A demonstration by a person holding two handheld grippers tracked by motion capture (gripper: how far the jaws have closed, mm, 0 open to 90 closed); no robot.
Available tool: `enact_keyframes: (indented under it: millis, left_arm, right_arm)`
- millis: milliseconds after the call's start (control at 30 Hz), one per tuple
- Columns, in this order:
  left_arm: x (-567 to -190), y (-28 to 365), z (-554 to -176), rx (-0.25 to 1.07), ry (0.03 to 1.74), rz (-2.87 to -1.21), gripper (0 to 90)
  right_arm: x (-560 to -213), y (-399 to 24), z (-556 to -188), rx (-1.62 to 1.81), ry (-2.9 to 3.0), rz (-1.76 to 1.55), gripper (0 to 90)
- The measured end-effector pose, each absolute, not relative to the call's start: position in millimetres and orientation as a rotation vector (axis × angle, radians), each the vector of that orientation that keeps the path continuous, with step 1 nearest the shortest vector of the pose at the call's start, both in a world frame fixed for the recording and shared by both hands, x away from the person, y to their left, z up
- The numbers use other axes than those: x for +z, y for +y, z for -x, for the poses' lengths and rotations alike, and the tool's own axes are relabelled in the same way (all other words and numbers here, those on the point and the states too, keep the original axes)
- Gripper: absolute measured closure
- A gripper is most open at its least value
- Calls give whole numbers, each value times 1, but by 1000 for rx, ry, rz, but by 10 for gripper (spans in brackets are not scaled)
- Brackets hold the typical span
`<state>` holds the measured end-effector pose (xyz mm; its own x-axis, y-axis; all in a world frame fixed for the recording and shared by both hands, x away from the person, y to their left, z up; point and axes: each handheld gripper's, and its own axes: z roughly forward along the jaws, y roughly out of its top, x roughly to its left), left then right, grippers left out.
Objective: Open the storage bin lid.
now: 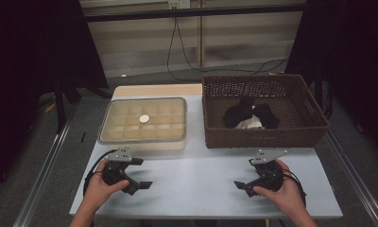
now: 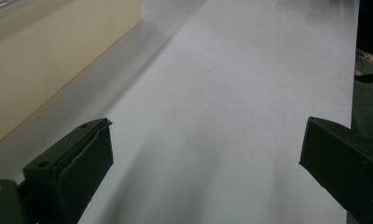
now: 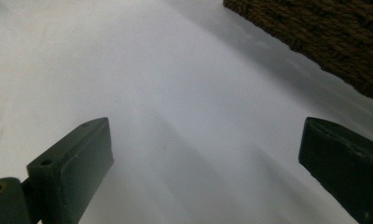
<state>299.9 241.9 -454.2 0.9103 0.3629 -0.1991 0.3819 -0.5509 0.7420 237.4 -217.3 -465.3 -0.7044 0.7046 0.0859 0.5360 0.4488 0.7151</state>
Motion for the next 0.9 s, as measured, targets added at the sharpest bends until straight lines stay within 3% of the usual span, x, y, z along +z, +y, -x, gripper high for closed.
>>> enact_keyframes:
  millis: [900]
  left_arm:
    - [-451, 259, -300, -26, 607, -2216, 22]
  right_arm:
    - [-453, -182, -253, 1110, 2524, -1084, 20]
